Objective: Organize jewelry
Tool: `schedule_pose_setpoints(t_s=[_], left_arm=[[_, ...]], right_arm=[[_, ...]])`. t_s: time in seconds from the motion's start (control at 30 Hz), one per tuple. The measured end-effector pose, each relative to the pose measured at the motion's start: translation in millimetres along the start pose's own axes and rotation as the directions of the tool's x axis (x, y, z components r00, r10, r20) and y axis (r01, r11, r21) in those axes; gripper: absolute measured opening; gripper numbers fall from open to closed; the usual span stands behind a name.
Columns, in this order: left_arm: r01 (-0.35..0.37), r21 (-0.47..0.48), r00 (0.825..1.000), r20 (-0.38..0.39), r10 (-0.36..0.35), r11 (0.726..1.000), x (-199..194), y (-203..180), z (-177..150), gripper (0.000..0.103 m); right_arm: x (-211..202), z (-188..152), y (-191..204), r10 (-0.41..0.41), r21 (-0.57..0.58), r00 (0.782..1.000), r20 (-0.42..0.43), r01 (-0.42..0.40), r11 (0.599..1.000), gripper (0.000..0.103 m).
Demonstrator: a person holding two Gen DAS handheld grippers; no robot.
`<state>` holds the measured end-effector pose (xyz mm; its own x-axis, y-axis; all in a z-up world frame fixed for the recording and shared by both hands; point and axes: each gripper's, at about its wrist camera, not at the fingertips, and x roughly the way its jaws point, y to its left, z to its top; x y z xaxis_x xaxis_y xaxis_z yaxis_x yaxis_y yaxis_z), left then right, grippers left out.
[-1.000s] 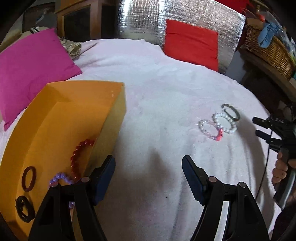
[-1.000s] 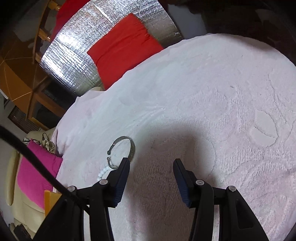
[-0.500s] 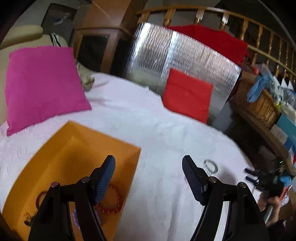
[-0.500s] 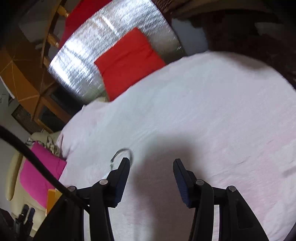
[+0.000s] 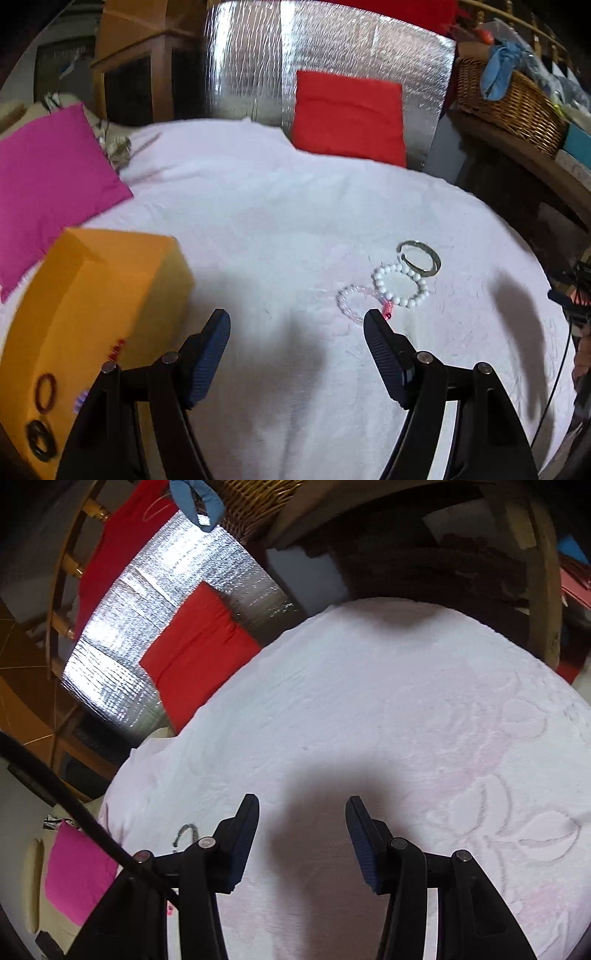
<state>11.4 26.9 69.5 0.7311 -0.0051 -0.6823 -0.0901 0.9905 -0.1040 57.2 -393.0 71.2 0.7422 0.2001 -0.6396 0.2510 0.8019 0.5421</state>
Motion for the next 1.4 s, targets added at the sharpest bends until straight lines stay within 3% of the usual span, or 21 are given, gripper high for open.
schedule_pose_setpoints(t_s=[0.13, 0.43, 0.63, 1.4], left_arm=[[0.028, -0.052, 0.999, -0.045, -0.031, 0.998, 14.2, -11.1, -3.5, 0.075], [0.006, -0.020, 0.996, -0.084, -0.008, 1.000, 35.6, -42.8, -7.6, 0.075], [-0.013, 0.016, 0.998, -0.067, 0.015, 1.000, 31.0, -49.0, -4.8, 0.075], [-0.060, 0.013, 0.993, -0.099, 0.061, 0.998, 26.3, -8.4, -5.1, 0.075]], right_arm=[[5.7, -3.5, 0.0, -0.005, -0.009, 1.000, -0.028, 0.004, 1.000, 0.053], [21.0, -24.0, 36.1, 0.001, -0.121, 0.997, -0.077, -0.010, 0.993, 0.053], [36.5, -37.1, 46.4, -0.034, -0.165, 0.994, -0.108, 0.016, 0.986, 0.053], [79.2, -92.8, 119.6, -0.025, -0.235, 0.984, -0.175, -0.017, 0.972, 0.053]])
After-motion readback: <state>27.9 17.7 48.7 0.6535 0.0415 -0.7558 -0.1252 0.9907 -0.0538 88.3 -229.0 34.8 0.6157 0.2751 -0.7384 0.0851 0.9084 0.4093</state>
